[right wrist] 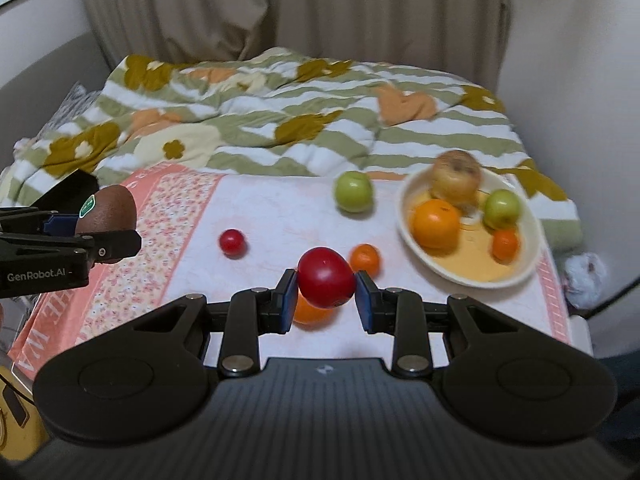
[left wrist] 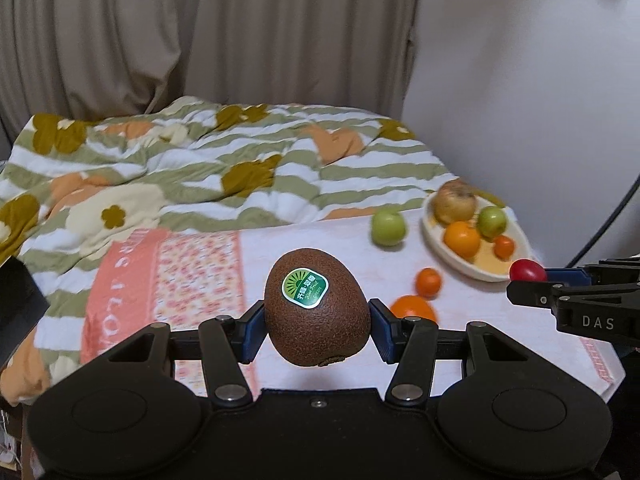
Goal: Organize fruits
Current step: 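Carry the kiwi and cherry tomato into the cream bowl and open both tools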
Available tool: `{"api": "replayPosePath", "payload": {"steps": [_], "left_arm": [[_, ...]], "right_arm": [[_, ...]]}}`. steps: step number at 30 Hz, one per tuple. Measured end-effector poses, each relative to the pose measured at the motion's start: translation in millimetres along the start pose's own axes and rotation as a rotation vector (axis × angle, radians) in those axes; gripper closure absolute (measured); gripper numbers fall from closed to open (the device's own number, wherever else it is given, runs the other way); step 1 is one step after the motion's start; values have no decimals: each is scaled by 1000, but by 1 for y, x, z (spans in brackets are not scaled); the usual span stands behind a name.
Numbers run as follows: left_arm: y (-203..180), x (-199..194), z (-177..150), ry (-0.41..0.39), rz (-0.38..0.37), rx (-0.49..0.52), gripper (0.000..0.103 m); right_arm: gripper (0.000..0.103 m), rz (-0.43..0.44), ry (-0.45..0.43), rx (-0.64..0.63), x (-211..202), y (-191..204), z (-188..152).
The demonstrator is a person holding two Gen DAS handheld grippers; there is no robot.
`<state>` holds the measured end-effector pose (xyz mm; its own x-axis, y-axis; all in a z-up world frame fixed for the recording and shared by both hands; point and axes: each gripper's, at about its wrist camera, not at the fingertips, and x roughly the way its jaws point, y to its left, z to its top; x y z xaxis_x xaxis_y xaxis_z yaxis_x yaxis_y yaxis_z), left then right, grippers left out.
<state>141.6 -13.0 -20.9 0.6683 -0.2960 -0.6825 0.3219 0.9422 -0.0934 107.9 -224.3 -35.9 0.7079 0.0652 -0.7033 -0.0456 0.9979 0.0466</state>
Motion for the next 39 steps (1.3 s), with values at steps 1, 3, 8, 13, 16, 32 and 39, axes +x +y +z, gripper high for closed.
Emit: {"api": "replayPosePath", "payload": {"steps": [1,3,8,13,16,32,39], "left_arm": [[-7,-1,1,-5,-2,0,46],[-21,-2,3,-16,-3,-4,46],[-63,4,9,-24,-2,-50,46],[-106,21,16,-28,2,-58,46],[-131,33,20,-30,3,-71,46],[-220,115,47,35,-20,14,46],[-238,165,53,102,-60,86,46]], "right_arm": [[57,-1,-4,7,-3,-7,-1],[57,0,-12,12,-9,-24,-4],[57,8,-3,-2,-16,-70,-10],[57,13,-14,-33,-21,-117,-11],[57,20,-21,-55,-18,-143,-8],[57,55,-23,-29,25,-238,19],[57,23,8,29,48,-258,23]]}}
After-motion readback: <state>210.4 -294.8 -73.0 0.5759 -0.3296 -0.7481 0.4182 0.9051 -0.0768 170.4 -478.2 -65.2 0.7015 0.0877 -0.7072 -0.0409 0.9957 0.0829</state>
